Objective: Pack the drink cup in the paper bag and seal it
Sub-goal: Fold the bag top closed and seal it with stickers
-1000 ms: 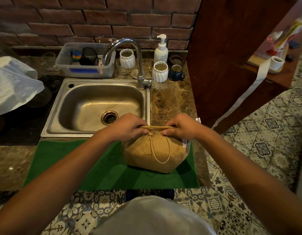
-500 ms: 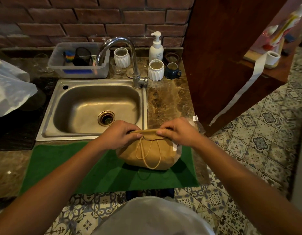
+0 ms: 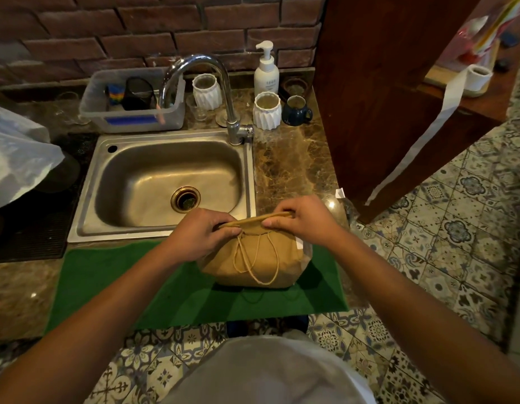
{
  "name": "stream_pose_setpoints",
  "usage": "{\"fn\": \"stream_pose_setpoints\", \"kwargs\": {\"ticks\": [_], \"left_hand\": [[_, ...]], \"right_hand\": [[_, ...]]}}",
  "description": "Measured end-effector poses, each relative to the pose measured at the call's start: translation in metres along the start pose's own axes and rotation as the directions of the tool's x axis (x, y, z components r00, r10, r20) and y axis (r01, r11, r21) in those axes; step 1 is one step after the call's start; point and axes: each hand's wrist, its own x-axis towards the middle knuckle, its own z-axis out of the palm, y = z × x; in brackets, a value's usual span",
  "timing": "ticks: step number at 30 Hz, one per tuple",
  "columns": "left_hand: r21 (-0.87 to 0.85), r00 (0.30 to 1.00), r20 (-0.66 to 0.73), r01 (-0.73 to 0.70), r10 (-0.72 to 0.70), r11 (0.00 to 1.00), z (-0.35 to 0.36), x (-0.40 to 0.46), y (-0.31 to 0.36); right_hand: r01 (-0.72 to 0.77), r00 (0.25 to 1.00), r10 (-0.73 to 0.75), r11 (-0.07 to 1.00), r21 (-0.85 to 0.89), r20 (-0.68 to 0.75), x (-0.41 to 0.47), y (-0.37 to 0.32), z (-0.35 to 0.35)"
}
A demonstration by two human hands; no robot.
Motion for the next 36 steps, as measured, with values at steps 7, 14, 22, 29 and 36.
{"fn": "stream_pose_setpoints", "kwargs": {"ticks": [7, 14, 22, 29, 36], "left_hand": [[-0.094, 0.996, 0.025, 0.086, -0.084, 0.992, -0.002, 0.007, -0.002], [-0.288, 0.978, 0.146, 0.189, -0.152, 0.939, -0.014, 0.002, -0.02], [-0.282, 0.99, 0.073, 0.138, -0.123, 0.949, -0.013, 0.002, -0.019], [-0.3, 0.984, -0.001, 0.168, -0.177, 0.939, -0.003, 0.007, -0.012], [-0.284, 0.983, -0.052, 0.155, -0.176, 0.946, -0.009, 0.014, -0.005]], "right_hand": [[-0.031, 0.997, 0.044, 0.981, 0.193, -0.062, 0.002, 0.02, -0.007], [-0.059, 0.994, 0.08, 0.971, 0.232, -0.079, 0.011, 0.036, -0.016], [-0.112, 0.986, 0.142, 0.95, 0.29, -0.084, 0.022, 0.04, -0.021], [-0.189, 0.978, 0.209, 0.911, 0.367, -0.015, 0.017, 0.042, -0.03], [-0.225, 0.912, 0.341, 0.88, 0.418, -0.227, 0.004, 0.067, -0.046]]}}
